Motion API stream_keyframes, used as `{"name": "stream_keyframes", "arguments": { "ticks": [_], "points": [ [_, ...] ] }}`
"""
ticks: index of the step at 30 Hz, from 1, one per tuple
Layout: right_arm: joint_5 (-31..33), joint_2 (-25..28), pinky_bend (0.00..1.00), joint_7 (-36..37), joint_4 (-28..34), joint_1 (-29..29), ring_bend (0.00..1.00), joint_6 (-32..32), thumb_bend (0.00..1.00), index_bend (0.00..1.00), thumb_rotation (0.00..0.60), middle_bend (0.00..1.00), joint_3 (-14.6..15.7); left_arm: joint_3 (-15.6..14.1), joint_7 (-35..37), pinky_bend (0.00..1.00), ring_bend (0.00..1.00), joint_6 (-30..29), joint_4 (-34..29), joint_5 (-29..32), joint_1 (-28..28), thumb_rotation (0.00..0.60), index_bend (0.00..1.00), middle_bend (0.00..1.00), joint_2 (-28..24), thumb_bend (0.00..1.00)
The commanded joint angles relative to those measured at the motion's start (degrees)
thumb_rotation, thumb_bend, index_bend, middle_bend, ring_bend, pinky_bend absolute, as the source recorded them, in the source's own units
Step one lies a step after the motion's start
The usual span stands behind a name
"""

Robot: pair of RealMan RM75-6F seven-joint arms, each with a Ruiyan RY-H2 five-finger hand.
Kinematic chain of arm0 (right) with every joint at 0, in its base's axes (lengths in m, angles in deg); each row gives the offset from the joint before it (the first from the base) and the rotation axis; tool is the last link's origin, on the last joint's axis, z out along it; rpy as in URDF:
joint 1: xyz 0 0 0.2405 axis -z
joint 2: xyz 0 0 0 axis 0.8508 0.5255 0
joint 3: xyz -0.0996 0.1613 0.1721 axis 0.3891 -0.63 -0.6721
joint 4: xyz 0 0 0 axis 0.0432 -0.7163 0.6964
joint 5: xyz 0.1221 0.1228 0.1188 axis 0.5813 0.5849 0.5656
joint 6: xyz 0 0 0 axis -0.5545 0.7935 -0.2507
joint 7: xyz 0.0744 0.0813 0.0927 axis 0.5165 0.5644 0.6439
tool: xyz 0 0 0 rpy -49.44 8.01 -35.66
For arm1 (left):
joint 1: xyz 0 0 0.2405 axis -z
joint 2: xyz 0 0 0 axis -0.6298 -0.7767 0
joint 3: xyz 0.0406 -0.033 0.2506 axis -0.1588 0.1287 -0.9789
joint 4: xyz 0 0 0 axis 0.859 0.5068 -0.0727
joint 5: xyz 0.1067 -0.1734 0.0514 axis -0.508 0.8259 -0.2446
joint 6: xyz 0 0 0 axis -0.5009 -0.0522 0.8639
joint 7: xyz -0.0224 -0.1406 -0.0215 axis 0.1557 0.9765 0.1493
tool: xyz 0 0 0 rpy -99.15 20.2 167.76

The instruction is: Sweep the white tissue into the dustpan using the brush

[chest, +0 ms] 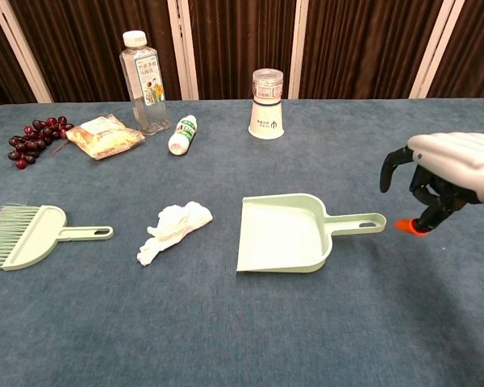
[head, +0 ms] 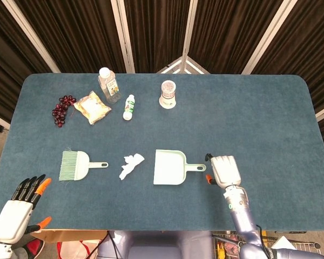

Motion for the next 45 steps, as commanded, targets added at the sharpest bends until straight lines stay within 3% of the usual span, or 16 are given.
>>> {"name": "stream_keyframes", "arguments": {
  "ticks": [1, 28, 40, 45],
  "points": [
    [0.7, -1.5, 0.86, -0.3, -1.4, -0.9, 0.87, 0.2, 0.28, 0.41, 0.6, 0.88, 0.3, 0.0, -0.1, 0.04, 0.0, 0.0, 0.0, -0.1, 0.0, 0.6, 0.0, 0.0, 0.0, 0.0],
    [5.8, -7.0, 0.86, 0.4, -9.0, -4.4, 0.88, -0.2, 0.32, 0.43, 0.6, 0.88, 0.5, 0.2, -0.8, 0.04, 0.0, 0.9, -0.4, 0.5, 0.4, 0.6, 0.0, 0.0, 0.3, 0.0],
    [5.5, -6.7, 0.86, 0.6, -9.0, -5.3, 0.87, 0.1, 0.36, 0.56, 0.6, 0.88, 0.7, 0.3, -1.3, 0.04, 0.0, 1.6, -0.9, 0.8, 0.9, 0.6, 0.0, 0.0, 0.5, 0.0],
    [5.4, -7.1, 0.86, 0.2, -8.8, -5.7, 0.87, 0.6, 0.36, 0.57, 0.6, 0.88, 0.8, 0.5, -1.5, 0.04, 0.0, 2.0, -1.4, 0.9, 1.3, 0.6, 0.0, 0.0, 0.3, 0.0]
  ]
}}
